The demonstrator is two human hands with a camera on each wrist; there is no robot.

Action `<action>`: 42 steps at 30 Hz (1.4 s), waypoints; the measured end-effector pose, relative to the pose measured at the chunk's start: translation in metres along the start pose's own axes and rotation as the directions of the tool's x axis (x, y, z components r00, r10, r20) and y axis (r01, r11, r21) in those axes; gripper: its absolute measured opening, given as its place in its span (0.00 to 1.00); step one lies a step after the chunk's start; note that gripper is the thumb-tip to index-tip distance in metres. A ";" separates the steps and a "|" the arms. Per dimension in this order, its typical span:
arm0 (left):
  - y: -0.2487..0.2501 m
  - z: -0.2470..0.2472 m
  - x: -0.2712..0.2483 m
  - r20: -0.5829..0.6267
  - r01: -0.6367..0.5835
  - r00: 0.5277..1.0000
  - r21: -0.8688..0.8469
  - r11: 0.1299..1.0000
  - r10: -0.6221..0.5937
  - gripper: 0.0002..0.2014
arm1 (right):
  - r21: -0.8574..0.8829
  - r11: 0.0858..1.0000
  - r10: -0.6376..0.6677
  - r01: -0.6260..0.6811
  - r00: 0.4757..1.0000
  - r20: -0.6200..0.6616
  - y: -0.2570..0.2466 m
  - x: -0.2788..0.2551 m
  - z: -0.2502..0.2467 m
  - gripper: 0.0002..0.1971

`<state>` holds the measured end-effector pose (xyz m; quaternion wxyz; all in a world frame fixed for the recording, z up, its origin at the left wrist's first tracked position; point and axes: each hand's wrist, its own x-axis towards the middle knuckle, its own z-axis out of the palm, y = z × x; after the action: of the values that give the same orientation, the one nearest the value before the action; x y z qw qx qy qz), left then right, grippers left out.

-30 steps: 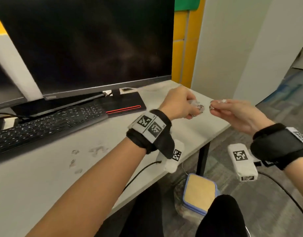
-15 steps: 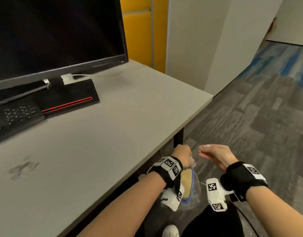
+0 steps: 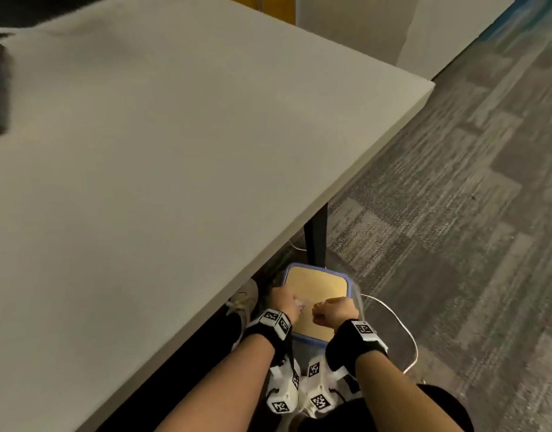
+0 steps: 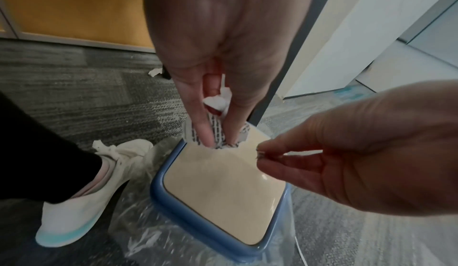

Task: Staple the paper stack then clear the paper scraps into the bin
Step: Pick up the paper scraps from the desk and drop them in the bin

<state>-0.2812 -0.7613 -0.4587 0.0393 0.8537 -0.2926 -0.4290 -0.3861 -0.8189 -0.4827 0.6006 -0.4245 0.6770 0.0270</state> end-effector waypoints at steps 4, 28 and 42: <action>0.000 0.011 0.011 0.002 0.028 1.000 0.098 0.995 -0.029 0.13 | 0.066 0.992 0.106 -0.104 0.994 -0.027 0.013 0.019 0.008 0.05; -0.011 0.039 0.044 0.154 -0.113 0.982 -0.001 0.994 0.112 0.16 | -0.339 0.940 -0.069 0.046 0.996 -0.054 0.052 0.055 0.023 0.18; -0.019 0.032 0.043 -0.009 -0.153 0.988 -0.038 0.987 0.153 0.10 | -0.409 0.910 -0.068 0.067 0.998 0.012 0.044 0.049 0.008 0.18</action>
<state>-0.2766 -0.7624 -0.5157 0.0895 0.8290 -0.3489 -0.4277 -0.4021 -0.8128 -0.5463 0.4982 -0.5639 0.6421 0.1470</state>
